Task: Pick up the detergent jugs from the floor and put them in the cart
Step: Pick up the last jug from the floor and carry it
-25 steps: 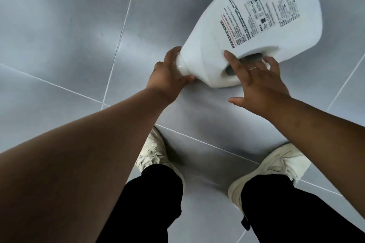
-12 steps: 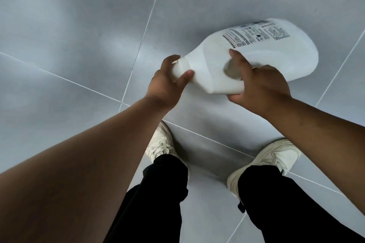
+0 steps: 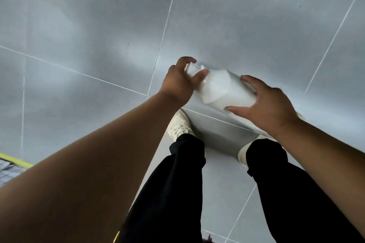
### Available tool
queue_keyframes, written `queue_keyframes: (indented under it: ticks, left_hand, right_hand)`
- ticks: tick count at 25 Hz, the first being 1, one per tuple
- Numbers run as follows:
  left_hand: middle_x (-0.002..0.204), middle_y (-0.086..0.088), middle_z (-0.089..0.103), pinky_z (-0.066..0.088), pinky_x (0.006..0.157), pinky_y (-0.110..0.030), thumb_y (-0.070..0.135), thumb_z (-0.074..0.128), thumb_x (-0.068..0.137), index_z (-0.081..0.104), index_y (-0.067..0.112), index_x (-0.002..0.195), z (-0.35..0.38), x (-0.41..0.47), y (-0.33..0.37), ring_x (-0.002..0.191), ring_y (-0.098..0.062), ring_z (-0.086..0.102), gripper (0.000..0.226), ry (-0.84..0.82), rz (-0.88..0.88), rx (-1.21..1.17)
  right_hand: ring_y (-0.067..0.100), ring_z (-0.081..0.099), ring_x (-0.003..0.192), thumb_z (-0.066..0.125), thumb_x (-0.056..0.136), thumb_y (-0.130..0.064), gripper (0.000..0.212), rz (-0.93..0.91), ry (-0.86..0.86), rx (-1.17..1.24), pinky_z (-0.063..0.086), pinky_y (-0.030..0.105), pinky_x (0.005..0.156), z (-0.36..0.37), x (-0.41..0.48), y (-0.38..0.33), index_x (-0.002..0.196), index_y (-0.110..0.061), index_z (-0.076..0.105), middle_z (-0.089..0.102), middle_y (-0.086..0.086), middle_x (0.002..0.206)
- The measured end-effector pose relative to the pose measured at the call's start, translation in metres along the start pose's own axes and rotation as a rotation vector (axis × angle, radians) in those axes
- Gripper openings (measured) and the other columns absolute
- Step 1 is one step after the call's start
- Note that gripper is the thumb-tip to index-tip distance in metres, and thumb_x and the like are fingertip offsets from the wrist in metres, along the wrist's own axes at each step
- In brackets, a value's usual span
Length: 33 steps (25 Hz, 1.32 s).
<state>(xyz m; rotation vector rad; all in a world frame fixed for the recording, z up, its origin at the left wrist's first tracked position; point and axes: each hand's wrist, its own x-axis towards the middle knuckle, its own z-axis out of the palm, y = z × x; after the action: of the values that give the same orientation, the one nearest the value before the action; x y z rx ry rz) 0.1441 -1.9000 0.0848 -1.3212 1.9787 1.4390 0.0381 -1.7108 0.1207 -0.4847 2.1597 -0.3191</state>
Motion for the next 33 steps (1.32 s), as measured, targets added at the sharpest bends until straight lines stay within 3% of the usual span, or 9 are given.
queue_keyframes:
  ticks: [4,10,16,20,24,26,29,31,33]
  left_hand:
    - [0.092,0.006,0.057,0.042,0.075,-0.017,0.044,0.067,0.088,0.053,0.03,0.126,-0.031,-0.068,0.046,0.082,-0.01,0.055,0.043,0.049,0.079,-0.037]
    - [0.116,0.007,0.057,0.044,0.078,-0.008,0.033,0.065,0.092,0.051,0.031,0.127,-0.089,-0.168,0.151,0.091,-0.005,0.058,0.038,0.121,0.266,-0.127]
    - [0.105,0.01,0.057,0.042,0.072,-0.005,0.028,0.069,0.09,0.05,0.025,0.129,-0.153,-0.291,0.288,0.083,0.009,0.057,0.043,0.054,0.491,-0.148]
    - [0.114,0.01,0.058,0.046,0.076,-0.009,0.026,0.078,0.082,0.049,0.036,0.126,-0.164,-0.377,0.349,0.094,-0.002,0.06,0.054,-0.025,0.641,-0.171]
    - [0.119,0.011,0.056,0.051,0.083,-0.016,0.028,0.079,0.08,0.049,0.043,0.122,-0.139,-0.44,0.395,0.104,-0.009,0.059,0.053,-0.066,0.758,-0.149]
    - [0.12,0.01,0.056,0.053,0.091,-0.027,0.028,0.078,0.081,0.051,0.045,0.118,-0.107,-0.472,0.418,0.108,-0.015,0.059,0.049,-0.08,0.809,-0.157]
    - [0.114,0.005,0.059,0.056,0.09,-0.042,0.027,0.078,0.082,0.055,0.039,0.118,-0.044,-0.52,0.455,0.099,-0.016,0.061,0.045,-0.17,0.817,-0.157]
    - [0.108,0.004,0.061,0.058,0.082,-0.042,0.027,0.078,0.081,0.056,0.034,0.12,-0.005,-0.544,0.478,0.09,-0.014,0.061,0.046,-0.233,0.853,-0.133]
    - [0.102,0.004,0.061,0.055,0.07,-0.028,0.024,0.078,0.081,0.057,0.03,0.121,0.036,-0.565,0.505,0.079,-0.005,0.06,0.045,-0.304,0.926,-0.115]
  right_hand:
    - [0.032,0.06,0.107,0.081,0.063,-0.054,0.084,0.002,0.08,0.085,0.045,0.035,0.089,-0.036,-0.07,-0.029,0.137,-0.033,0.047,0.068,0.007,0.113]
    - [0.03,0.062,0.103,0.083,0.063,-0.051,0.082,-0.024,0.228,0.209,0.046,0.034,0.087,-0.126,-0.175,-0.085,0.135,-0.036,0.049,0.068,0.004,0.112]
    - [0.03,0.062,0.1,0.081,0.06,-0.057,0.085,-0.044,0.396,0.277,0.051,0.037,0.087,-0.248,-0.302,-0.135,0.136,-0.037,0.048,0.069,0.004,0.111]
    - [0.027,0.061,0.1,0.081,0.059,-0.059,0.084,-0.047,0.481,0.309,0.05,0.036,0.087,-0.307,-0.395,-0.14,0.135,-0.042,0.048,0.069,0.003,0.107]
    - [0.023,0.061,0.103,0.08,0.058,-0.06,0.08,-0.077,0.593,0.374,0.051,0.041,0.09,-0.341,-0.469,-0.109,0.131,-0.045,0.051,0.069,-0.007,0.113]
    - [0.019,0.06,0.104,0.081,0.057,-0.06,0.08,-0.079,0.645,0.437,0.051,0.039,0.091,-0.354,-0.503,-0.078,0.13,-0.047,0.051,0.067,-0.011,0.114]
    - [0.013,0.059,0.099,0.085,0.057,-0.055,0.075,-0.024,0.722,0.528,0.05,0.033,0.086,-0.372,-0.558,-0.02,0.125,-0.046,0.054,0.065,-0.015,0.107]
    - [0.009,0.059,0.097,0.086,0.058,-0.053,0.074,-0.007,0.767,0.56,0.048,0.027,0.084,-0.384,-0.588,0.016,0.125,-0.044,0.056,0.065,-0.018,0.109]
    - [0.007,0.059,0.096,0.086,0.058,-0.052,0.071,0.013,0.838,0.577,0.047,0.025,0.084,-0.396,-0.614,0.053,0.123,-0.043,0.058,0.064,-0.023,0.109]
